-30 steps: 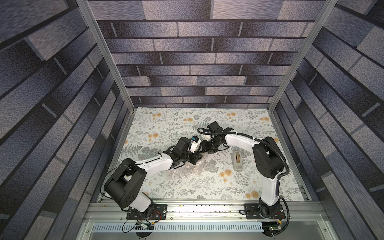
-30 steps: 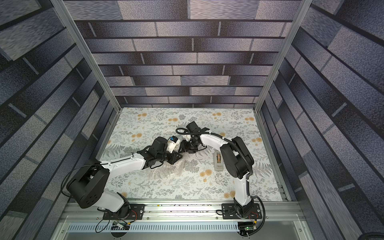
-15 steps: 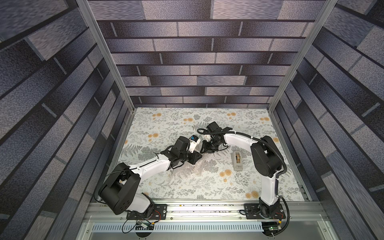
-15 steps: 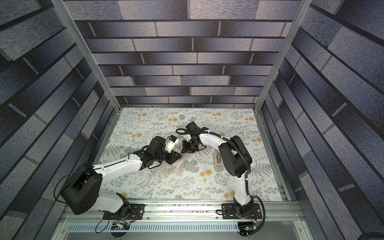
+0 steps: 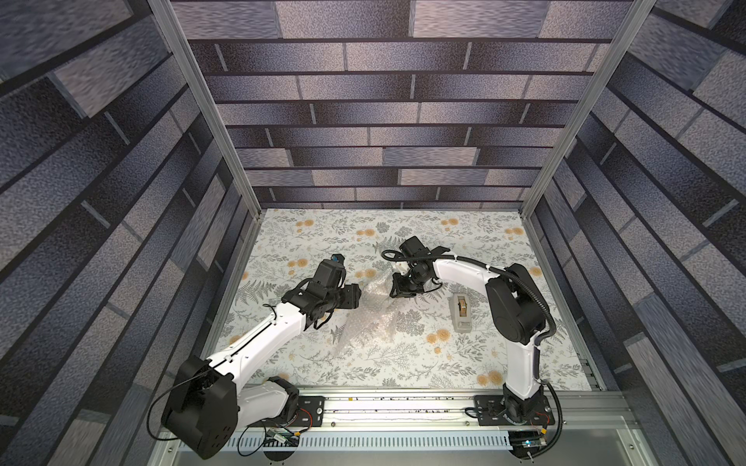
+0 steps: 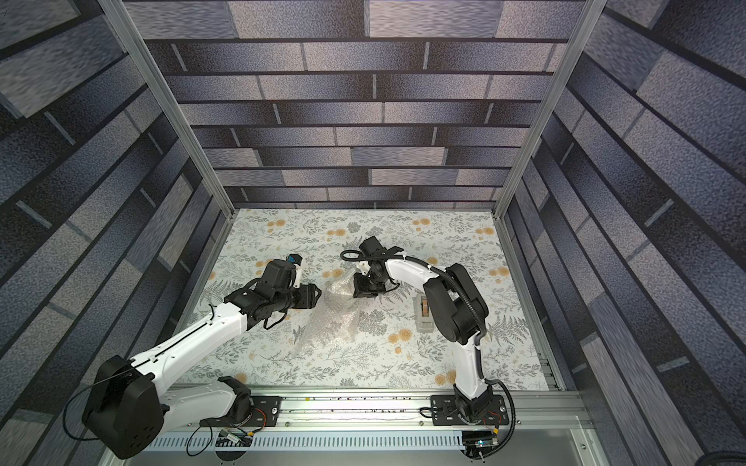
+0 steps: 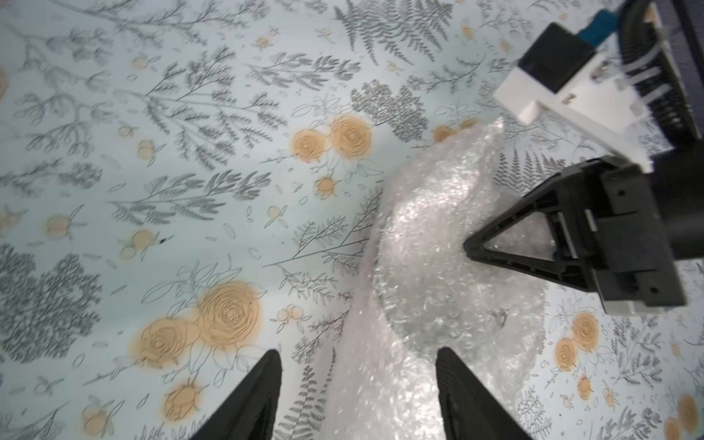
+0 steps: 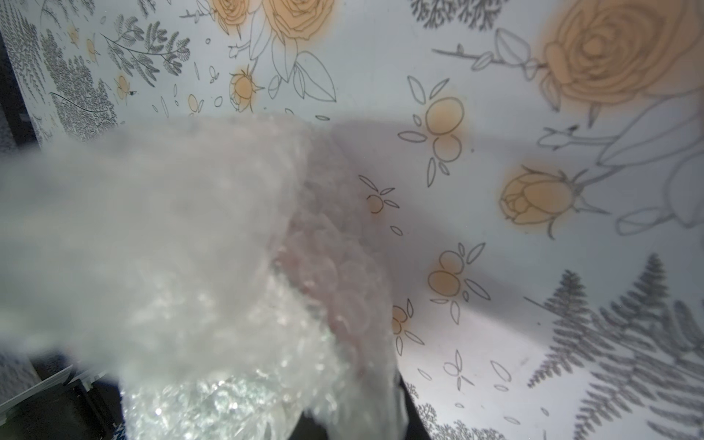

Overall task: Wrap bowls in bubble wrap
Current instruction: Wrap the bowl in bubble wrap.

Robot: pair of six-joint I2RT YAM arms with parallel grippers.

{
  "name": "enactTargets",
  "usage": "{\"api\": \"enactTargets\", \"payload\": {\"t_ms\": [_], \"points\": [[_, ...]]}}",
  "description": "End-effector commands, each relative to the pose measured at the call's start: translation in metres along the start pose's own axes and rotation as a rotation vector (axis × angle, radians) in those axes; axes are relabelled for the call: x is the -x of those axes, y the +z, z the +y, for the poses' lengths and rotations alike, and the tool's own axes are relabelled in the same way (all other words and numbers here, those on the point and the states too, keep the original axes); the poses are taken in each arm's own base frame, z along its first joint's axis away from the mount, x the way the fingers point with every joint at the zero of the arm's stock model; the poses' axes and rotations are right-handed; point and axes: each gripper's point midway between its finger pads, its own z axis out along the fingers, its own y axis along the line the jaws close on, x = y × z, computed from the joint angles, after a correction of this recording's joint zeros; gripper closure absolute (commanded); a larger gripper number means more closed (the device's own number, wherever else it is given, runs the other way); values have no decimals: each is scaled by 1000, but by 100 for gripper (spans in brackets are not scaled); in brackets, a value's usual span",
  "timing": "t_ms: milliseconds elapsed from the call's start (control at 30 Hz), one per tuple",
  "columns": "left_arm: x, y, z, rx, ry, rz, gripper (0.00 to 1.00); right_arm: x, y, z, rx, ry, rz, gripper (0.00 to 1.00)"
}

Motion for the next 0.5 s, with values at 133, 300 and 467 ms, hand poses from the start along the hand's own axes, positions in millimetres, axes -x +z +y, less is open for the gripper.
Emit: {"api": "enactTargets", "payload": {"t_ms": [133,300,467], "points": [[-81,-1,47,168,-295,179,27,-4,8,3,-6,1,21,85],[-107,-9,39,112,-443,193,25,-6,8,3,-3,11,22,86],[-128,-17,33,66,-522,159,24,-7,10,1,-7,14,24,86]]}}
